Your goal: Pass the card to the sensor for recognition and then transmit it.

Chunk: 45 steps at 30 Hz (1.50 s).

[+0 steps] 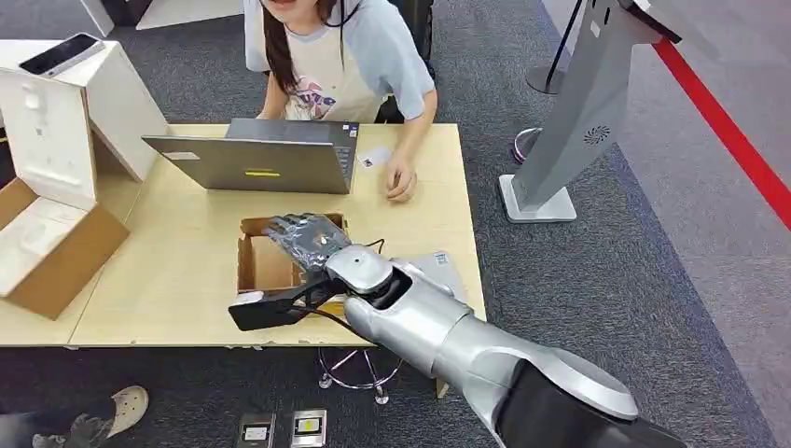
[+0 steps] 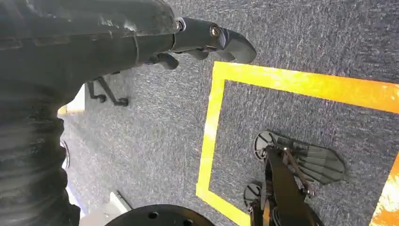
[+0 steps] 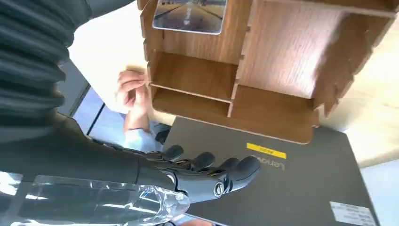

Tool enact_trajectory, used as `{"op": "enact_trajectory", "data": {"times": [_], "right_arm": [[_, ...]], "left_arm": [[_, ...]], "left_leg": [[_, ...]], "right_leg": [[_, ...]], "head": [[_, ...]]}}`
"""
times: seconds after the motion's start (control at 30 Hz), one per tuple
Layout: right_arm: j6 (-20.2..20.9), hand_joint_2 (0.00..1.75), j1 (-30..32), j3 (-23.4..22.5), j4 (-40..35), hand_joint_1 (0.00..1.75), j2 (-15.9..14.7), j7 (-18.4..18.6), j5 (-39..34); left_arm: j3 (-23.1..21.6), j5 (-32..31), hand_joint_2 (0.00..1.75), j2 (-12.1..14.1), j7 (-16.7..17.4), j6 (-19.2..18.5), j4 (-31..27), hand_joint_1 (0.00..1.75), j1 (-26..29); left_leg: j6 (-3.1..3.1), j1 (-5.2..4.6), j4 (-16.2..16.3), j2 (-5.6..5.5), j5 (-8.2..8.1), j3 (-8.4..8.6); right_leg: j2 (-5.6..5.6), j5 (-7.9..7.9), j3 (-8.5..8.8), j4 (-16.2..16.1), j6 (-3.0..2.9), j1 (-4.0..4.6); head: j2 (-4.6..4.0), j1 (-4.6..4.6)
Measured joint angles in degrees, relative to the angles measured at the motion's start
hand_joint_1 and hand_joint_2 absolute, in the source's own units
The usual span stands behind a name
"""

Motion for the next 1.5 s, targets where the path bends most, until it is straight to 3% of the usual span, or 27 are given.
{"op": "enact_trajectory", "data": {"times": [0.53,0.7,1.3,1.33,1.37,1.4,1.5], "right_arm": [[-0.79,1.75,1.05,1.42,1.84,0.0,1.07,-0.81,-1.88],[-2.88,1.75,1.39,1.86,3.89,0.0,1.05,-0.55,-1.86],[-3.23,1.75,1.4,2.27,10.32,0.03,0.87,0.63,-1.84],[-3.21,1.75,1.38,2.27,10.54,0.44,0.87,0.63,-1.84],[-3.21,1.75,1.37,2.27,10.73,1.59,0.87,0.63,-1.84],[-3.19,1.75,1.37,2.27,10.86,1.75,0.87,0.63,-1.84],[-3.19,1.75,1.33,2.27,11.23,1.75,0.92,0.66,-1.88]], "left_arm": [[0.0,0.63,1.75,-0.13,0.0,0.57,0.0,0.0,0.01],[0.0,0.94,1.75,-0.15,0.0,0.7,0.0,0.0,0.02],[0.0,1.2,1.75,-0.15,0.39,0.74,0.0,0.0,0.02],[0.0,1.27,1.75,-0.15,0.53,0.79,0.0,0.0,0.02],[0.0,1.36,1.75,-0.15,0.59,0.83,0.0,0.0,0.02],[0.0,1.35,1.75,-0.15,0.63,0.85,0.0,0.0,0.02],[0.02,1.35,1.75,-0.15,0.7,0.9,0.0,0.0,0.02]], "left_leg": [[0.0,0.0,0.0,0.0,0.0,-0.01],[0.0,0.0,0.0,0.0,0.0,0.0],[0.0,0.0,0.0,0.0,0.0,0.0],[0.0,0.0,0.0,0.0,0.0,0.0],[0.0,0.0,0.0,0.0,0.0,0.0],[0.0,0.0,0.0,0.0,0.0,0.0],[0.0,0.0,0.0,0.0,0.0,0.0]], "right_leg": [[-0.01,0.0,0.0,0.0,0.0,0.0],[0.0,0.0,0.0,0.0,0.0,0.0],[0.0,0.0,-0.01,0.0,0.0,0.0],[0.0,0.0,-0.01,0.0,0.0,0.0],[0.0,0.0,0.0,0.0,0.0,0.0],[0.0,0.0,0.0,0.0,0.0,0.0],[-0.01,0.0,0.0,0.0,0.0,0.0]], "head": [[0.0,-0.02],[0.0,-0.02],[0.0,-0.02],[0.0,-0.02],[0.0,-0.02],[0.0,-0.02],[0.0,-0.02]]}}
